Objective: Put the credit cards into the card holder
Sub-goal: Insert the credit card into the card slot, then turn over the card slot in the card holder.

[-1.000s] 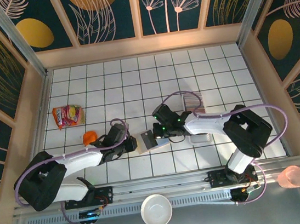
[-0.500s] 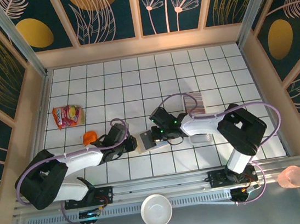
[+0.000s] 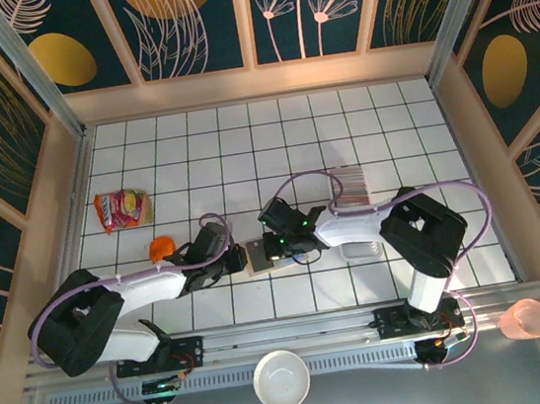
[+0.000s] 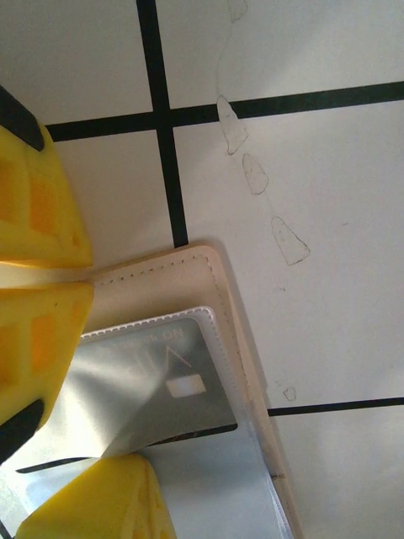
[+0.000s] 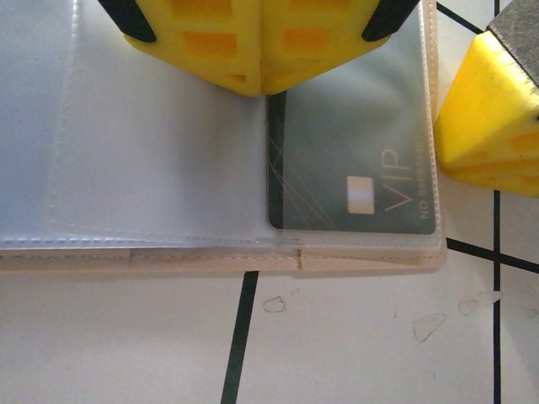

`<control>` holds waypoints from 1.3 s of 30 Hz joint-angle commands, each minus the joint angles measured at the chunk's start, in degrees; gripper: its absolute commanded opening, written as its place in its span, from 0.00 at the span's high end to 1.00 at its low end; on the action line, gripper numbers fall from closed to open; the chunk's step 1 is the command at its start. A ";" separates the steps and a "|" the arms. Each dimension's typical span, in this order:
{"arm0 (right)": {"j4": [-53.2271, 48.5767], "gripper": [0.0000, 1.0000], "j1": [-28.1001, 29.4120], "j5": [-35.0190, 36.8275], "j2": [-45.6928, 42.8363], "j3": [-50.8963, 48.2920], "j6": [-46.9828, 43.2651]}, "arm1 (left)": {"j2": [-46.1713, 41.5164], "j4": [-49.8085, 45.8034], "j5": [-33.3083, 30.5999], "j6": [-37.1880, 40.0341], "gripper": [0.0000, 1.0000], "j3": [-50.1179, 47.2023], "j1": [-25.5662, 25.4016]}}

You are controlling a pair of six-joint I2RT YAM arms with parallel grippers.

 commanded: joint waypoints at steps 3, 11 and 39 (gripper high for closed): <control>-1.48 1.00 1.74 5.11 -4.75 -0.48 -0.15 | 1.35 -0.07 -0.06 -0.43 0.87 -1.70 -0.22; -7.33 0.74 1.51 11.98 -15.53 -6.28 3.78 | -4.79 -4.06 -2.96 -0.26 0.76 -1.33 -0.23; 2.07 0.67 -0.55 3.19 -13.07 -14.39 6.60 | -4.01 0.05 4.91 -0.64 0.78 0.51 -0.21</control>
